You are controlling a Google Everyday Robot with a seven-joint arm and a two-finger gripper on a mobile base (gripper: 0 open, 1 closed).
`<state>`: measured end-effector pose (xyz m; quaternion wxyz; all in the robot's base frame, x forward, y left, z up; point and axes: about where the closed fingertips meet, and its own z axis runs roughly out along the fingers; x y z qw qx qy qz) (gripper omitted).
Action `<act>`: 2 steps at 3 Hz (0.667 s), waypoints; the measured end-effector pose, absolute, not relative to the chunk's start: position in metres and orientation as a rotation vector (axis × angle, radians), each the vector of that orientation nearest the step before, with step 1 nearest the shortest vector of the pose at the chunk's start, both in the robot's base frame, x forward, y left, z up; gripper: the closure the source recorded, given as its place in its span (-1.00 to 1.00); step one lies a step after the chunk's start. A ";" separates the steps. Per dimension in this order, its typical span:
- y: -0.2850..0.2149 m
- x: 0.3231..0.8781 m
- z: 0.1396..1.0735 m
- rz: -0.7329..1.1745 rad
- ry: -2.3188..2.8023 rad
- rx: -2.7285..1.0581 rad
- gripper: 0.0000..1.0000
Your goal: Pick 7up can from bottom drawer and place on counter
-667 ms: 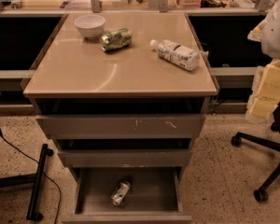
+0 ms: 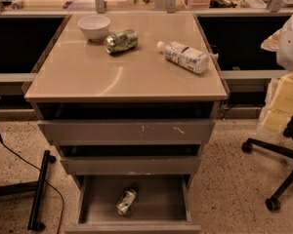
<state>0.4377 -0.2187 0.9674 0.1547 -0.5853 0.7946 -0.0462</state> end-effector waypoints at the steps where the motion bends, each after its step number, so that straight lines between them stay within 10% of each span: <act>1: -0.212 0.426 0.917 0.029 2.234 -1.654 -1.00; 2: -0.187 0.416 0.827 0.305 2.161 -1.613 -1.00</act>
Offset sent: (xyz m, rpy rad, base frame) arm -0.0254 0.0865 -0.2578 0.6914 0.1509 0.1159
